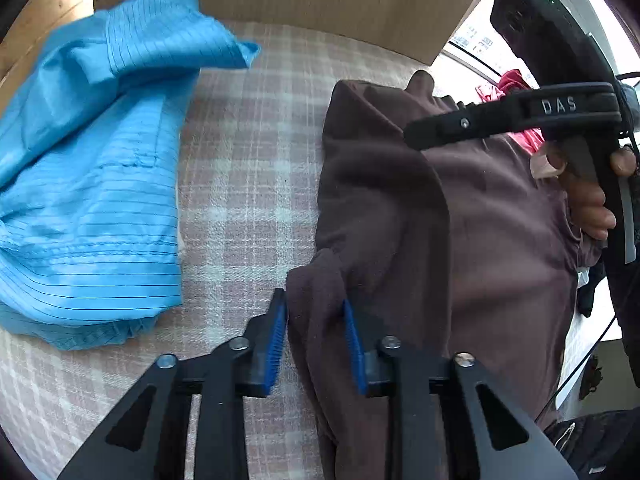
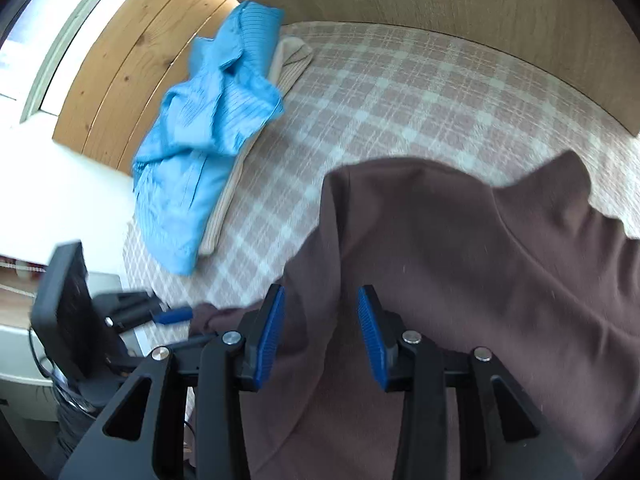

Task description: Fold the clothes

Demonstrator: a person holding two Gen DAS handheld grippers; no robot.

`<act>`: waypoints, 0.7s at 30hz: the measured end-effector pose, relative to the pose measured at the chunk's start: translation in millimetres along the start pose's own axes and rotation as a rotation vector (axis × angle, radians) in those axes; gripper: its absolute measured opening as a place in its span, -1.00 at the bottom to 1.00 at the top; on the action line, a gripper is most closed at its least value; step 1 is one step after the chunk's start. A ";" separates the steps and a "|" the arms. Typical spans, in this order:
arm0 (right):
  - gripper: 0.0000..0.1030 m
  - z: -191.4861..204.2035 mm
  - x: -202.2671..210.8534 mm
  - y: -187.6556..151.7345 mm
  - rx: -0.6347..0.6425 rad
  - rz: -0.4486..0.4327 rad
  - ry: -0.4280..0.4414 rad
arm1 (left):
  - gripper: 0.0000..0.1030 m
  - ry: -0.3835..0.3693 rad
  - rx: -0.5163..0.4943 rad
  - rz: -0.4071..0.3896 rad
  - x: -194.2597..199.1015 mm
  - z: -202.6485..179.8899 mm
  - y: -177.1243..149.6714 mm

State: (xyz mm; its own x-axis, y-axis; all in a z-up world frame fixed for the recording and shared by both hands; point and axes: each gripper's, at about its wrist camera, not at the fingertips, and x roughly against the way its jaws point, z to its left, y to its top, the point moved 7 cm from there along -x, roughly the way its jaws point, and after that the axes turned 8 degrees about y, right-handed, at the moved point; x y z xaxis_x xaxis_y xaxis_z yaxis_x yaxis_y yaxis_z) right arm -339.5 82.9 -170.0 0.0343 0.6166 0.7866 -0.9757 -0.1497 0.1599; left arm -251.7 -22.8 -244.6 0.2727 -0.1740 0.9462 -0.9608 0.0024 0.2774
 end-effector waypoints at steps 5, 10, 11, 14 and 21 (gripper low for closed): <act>-0.93 3.3 -35.4 23.3 0.046 0.034 -0.014 | -0.85 -0.098 0.078 -0.046 6.8 7.8 -2.7; -0.94 -19.3 -28.0 37.3 -0.004 -0.080 0.031 | -0.86 -0.205 0.240 -0.140 17.5 41.2 -7.2; -0.94 -27.5 -32.9 36.6 -0.024 -0.068 0.017 | -0.86 -0.181 0.257 -0.111 6.9 49.4 -10.1; -0.94 -26.1 -35.0 33.9 0.007 -0.073 -0.019 | -0.66 -0.122 0.281 -0.079 -3.3 62.7 -16.0; -0.39 -13.2 3.4 20.7 0.024 -0.139 -0.124 | -0.60 0.041 0.224 -0.141 66.5 65.9 -58.6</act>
State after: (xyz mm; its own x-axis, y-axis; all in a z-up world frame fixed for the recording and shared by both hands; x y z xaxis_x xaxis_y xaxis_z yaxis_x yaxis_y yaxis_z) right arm -362.5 92.1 -171.9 0.1965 0.5325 0.8233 -0.9543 -0.0890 0.2854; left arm -180.6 -99.4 -208.8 0.4022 -0.1175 0.9080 -0.8992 -0.2375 0.3676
